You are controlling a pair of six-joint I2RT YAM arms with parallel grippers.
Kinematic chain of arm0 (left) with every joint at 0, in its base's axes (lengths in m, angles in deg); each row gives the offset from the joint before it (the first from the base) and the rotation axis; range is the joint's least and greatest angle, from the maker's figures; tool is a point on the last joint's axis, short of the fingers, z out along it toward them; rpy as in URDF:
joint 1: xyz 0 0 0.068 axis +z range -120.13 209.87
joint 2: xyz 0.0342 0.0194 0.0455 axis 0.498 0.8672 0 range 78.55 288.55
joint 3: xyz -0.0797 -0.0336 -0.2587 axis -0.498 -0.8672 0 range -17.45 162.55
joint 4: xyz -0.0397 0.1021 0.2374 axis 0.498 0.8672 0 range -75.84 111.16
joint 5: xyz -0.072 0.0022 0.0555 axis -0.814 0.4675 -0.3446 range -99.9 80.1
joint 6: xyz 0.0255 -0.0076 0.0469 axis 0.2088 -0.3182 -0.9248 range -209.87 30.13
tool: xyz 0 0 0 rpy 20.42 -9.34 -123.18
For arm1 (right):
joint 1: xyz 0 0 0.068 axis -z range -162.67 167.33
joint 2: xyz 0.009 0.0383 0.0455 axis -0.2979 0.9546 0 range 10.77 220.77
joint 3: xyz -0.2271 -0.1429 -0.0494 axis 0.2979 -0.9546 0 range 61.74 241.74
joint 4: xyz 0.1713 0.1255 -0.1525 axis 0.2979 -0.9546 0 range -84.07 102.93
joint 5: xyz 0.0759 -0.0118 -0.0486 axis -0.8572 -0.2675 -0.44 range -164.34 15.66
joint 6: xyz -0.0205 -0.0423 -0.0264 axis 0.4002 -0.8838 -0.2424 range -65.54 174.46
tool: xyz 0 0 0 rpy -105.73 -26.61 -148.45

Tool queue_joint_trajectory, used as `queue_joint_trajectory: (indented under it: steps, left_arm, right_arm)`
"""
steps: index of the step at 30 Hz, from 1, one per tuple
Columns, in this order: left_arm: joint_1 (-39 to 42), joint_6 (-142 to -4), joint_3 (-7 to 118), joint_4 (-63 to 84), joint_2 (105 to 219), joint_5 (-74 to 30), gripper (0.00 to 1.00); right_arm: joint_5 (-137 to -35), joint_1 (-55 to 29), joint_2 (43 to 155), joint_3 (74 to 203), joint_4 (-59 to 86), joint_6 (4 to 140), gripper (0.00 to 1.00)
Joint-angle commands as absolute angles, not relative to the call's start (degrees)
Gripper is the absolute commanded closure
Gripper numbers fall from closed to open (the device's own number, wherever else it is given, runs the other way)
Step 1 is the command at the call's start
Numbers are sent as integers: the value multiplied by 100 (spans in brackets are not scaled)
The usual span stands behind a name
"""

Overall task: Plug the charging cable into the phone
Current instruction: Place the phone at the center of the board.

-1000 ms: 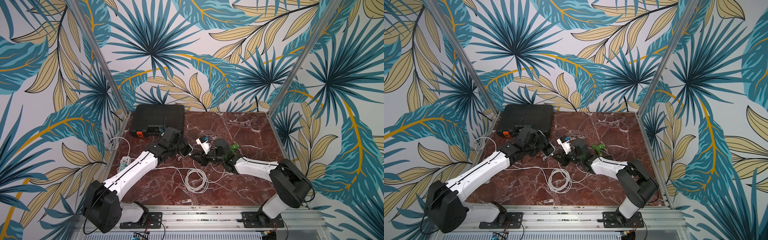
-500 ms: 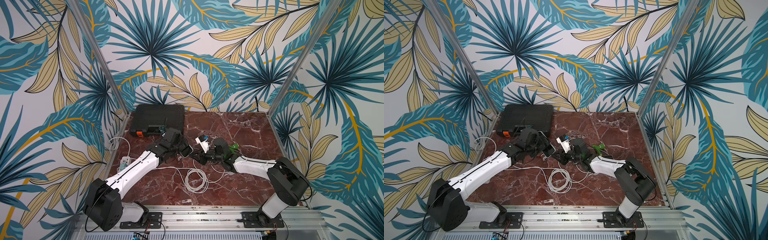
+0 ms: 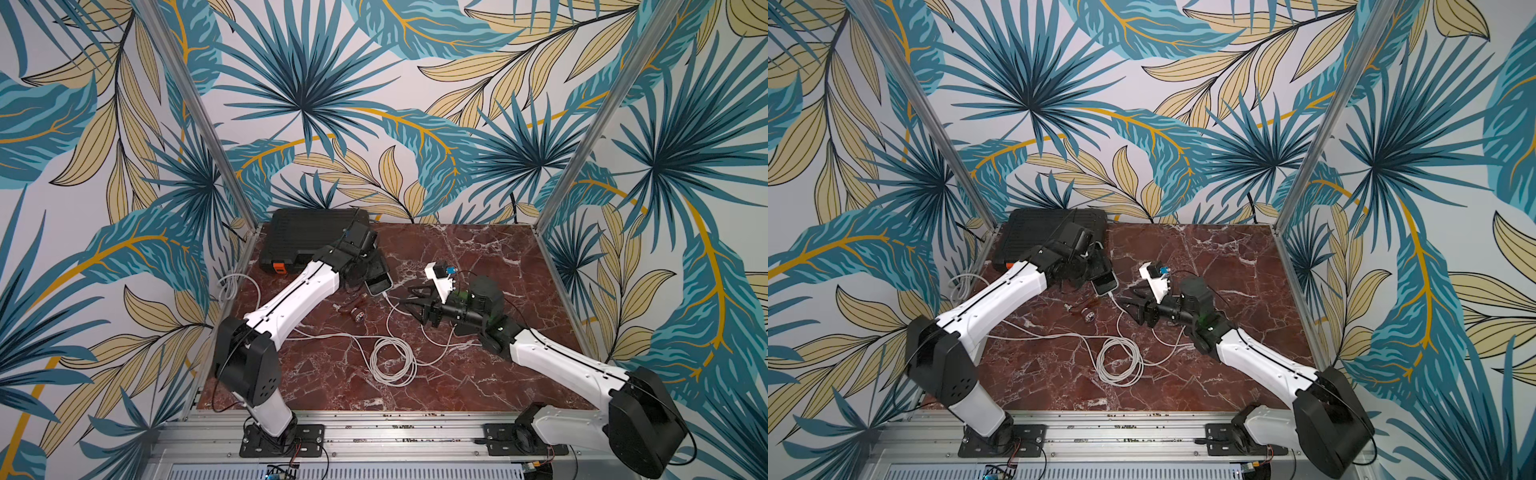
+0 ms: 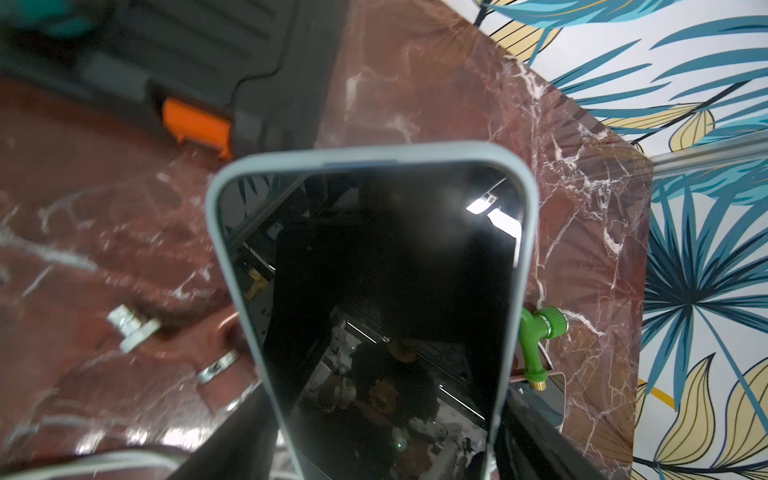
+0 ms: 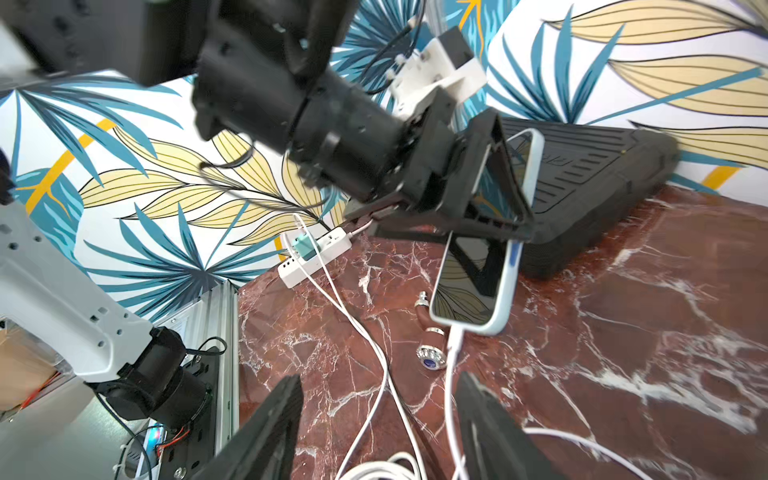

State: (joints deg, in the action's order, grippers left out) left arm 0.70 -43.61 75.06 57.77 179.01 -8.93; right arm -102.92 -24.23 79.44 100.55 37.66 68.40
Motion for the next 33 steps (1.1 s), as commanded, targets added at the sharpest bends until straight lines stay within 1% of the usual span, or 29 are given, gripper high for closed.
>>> queue_joint_trajectory:
  steps: [1,8,11,19,25,31,32,33]
  left_arm:
    - [37,-5363,8587,6762,18857,-991,65]
    - [61,-5998,10657,7973,20645,-915,64]
    - [61,-6114,11267,8299,21176,-872,64]
    - [109,-6172,11663,8296,21862,-804,62]
    - [115,-6234,11774,8237,22104,-765,56]
    - [144,-6276,11963,8295,22337,-783,43]
    - [146,-6291,12031,8322,22372,-793,39]
    - [148,-6301,12081,8350,22404,-796,34]
  right_arm:
    - [-10053,-2333,7467,9566,3426,6912,35]
    - [-9957,-2306,7105,9193,3327,7097,35]
    - [-9991,-2302,7108,9188,3293,7121,35]
    - [-10063,-2302,7141,9165,3233,7189,35]
    - [-10000,-2302,7162,9180,3229,7238,35]
    - [-9949,-2304,7140,9180,3144,7213,34]
    - [-9942,-2301,7135,9180,3133,7212,34]
    - [-9935,-2301,7134,9180,3124,7218,34]
